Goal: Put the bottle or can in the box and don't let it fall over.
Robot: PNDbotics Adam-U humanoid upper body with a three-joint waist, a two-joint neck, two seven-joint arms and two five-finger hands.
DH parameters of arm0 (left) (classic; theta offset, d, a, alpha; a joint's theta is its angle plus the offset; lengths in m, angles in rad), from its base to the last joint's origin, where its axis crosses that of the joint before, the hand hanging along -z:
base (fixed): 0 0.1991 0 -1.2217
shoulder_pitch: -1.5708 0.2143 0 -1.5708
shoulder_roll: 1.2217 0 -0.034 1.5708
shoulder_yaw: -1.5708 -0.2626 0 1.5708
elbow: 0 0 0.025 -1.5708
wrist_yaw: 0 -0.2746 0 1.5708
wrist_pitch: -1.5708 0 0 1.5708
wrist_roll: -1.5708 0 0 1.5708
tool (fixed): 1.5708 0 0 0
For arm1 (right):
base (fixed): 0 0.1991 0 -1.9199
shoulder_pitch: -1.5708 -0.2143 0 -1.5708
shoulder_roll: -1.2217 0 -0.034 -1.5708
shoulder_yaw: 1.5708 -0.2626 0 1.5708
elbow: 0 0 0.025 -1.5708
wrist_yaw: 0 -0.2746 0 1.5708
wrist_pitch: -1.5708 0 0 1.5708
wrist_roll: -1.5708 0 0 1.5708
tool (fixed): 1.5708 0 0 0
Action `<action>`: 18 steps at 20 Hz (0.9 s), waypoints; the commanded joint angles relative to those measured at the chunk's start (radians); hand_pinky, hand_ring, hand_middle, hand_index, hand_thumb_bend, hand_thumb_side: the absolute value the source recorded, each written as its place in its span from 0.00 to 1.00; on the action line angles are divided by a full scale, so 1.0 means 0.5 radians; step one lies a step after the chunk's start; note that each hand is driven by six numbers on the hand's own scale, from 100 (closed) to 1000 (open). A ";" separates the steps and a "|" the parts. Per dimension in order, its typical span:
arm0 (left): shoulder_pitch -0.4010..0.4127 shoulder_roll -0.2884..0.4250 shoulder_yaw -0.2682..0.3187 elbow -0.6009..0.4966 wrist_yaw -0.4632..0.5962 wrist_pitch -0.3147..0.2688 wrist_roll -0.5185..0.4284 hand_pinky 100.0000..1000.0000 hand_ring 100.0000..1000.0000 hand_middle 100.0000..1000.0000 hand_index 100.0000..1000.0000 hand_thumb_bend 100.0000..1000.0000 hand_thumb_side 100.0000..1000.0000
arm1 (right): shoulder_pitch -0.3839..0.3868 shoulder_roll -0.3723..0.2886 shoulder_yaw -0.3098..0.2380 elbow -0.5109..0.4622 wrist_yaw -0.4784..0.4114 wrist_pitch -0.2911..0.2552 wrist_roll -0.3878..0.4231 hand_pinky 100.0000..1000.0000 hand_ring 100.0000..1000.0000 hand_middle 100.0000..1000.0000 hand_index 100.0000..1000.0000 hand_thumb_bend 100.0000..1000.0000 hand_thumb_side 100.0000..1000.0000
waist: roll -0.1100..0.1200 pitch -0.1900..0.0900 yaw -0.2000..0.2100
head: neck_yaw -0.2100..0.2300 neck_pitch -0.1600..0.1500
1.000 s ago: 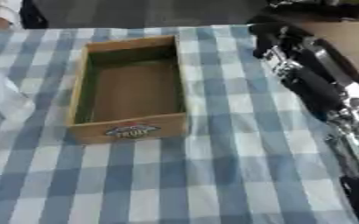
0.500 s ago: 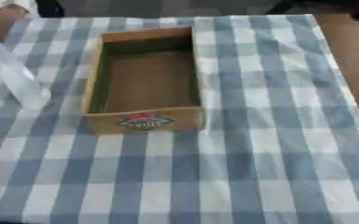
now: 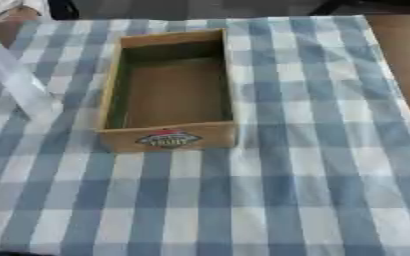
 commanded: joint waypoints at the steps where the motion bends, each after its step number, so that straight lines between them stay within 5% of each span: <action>1: -0.046 0.105 -0.016 0.057 0.009 0.014 -0.074 0.50 0.68 0.67 0.75 0.82 0.24 | -0.007 -0.069 -0.025 -0.049 0.010 0.002 -0.013 0.90 1.00 1.00 0.81 0.00 0.52 | -0.005 -0.039 -0.006 | -0.007 -0.021; 18: -0.140 0.141 -0.059 0.351 -0.053 0.029 -0.063 0.49 0.66 0.65 0.74 0.86 0.20 | 0.016 -0.066 -0.020 -0.049 0.015 0.018 -0.005 0.90 1.00 1.00 0.81 0.00 0.52 | -0.025 -0.050 -0.003 | 0.031 -0.067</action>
